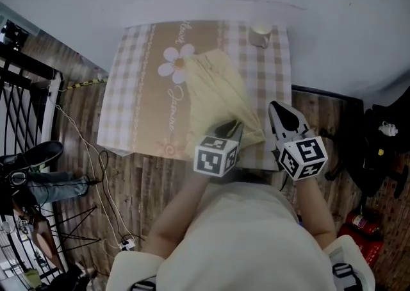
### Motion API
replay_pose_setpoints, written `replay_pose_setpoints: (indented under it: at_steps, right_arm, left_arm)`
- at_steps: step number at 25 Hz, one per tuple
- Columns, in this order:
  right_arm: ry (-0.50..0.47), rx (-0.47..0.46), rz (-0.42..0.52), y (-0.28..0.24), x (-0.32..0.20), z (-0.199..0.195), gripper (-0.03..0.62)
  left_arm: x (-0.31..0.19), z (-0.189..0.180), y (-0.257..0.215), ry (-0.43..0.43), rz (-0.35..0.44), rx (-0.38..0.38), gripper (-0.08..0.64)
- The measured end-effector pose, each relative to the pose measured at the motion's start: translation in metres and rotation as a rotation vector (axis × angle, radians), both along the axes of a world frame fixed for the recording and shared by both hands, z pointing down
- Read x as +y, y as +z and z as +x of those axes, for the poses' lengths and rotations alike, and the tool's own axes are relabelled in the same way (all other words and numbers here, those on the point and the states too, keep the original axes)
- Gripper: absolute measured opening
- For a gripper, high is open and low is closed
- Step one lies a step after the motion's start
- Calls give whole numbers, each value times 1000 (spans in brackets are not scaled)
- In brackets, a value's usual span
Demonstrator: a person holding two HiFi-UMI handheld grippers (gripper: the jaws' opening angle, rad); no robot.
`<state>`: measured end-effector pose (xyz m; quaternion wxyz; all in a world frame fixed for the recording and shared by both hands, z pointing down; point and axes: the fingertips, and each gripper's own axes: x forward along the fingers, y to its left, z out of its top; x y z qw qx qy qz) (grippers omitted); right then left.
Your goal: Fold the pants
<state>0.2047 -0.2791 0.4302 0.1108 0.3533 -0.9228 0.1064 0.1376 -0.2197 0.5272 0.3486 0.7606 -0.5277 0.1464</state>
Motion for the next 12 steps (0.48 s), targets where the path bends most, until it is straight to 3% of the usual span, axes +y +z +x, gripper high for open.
replay_pose_setpoints:
  at_steps: [6,12]
  right_arm:
    - [-88,44,40,-5,-23,-46,2]
    - [-171,102,57,2,-54,-97,2]
  left_arm:
    - [-12,-99,-15,-180,63,-105,35]
    - [-34,-165,-25,-314,111,-104,28]
